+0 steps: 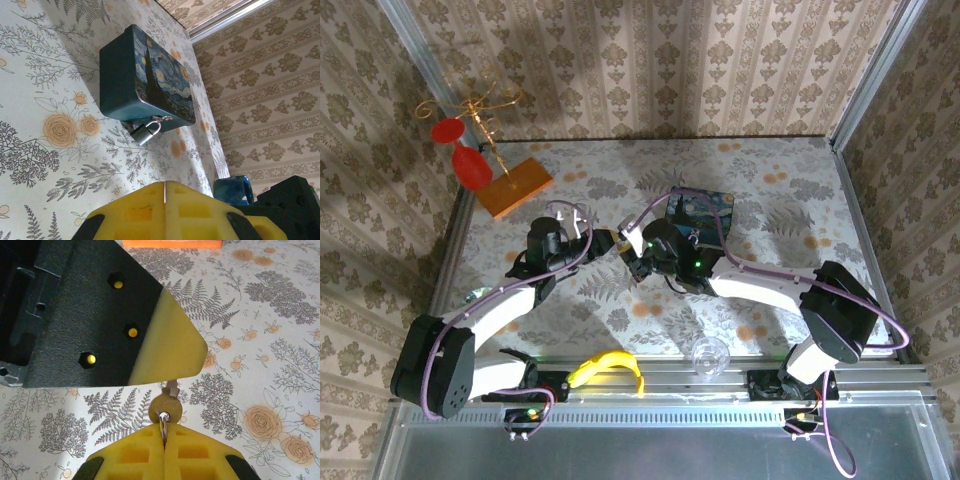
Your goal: Unlock the padlock with the key
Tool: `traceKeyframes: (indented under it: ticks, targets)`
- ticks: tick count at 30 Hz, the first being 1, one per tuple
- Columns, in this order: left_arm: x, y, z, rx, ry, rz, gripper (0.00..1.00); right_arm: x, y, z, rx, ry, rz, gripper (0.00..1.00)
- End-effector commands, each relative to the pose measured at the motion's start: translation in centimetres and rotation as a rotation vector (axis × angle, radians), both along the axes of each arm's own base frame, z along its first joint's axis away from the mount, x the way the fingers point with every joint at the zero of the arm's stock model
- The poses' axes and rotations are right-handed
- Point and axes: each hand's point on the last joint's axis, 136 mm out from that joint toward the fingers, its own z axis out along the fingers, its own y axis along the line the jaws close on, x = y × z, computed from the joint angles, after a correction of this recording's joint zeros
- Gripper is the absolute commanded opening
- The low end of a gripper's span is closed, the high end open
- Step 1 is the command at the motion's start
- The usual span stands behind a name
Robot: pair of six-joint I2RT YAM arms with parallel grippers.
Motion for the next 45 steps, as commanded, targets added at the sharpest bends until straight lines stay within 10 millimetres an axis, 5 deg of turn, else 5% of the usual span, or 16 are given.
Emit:
traceKeyframes:
  ticks: [1, 6, 11, 15, 19, 29, 45]
  targets:
    - [0.3, -0.2, 1.4, -0.001, -0.056, -0.008, 0.00, -0.1, -0.1, 2.6, 0.072, -0.036, -0.022, 0.00]
    - [0.0, 0.0, 2.3, 0.028, -0.100, -0.021, 0.00, -0.5, -0.6, 3.2, 0.099, -0.032, -0.033, 0.00]
    - [-0.7, 0.3, 4.5, 0.066, -0.222, -0.056, 0.00, -1.2, -1.3, 4.0, 0.130, -0.023, -0.037, 0.37]
    - [-1.9, 0.5, 6.9, 0.082, -0.340, -0.110, 0.00, -2.4, -1.4, 5.0, 0.214, 0.038, 0.024, 0.45]
    - [-4.4, -0.4, 9.7, 0.039, -0.454, -0.250, 0.00, -4.1, -1.6, 8.5, 0.417, 0.111, 0.151, 0.52]
    - [-9.1, -1.6, 14.4, -0.124, -0.644, -0.435, 0.00, -6.5, -2.1, 14.7, 0.699, 0.147, 0.343, 0.54]
    - [-9.1, -1.9, 15.7, -0.183, -0.682, -0.422, 0.00, -6.1, -1.0, 15.0, 0.741, 0.174, 0.366, 0.33]
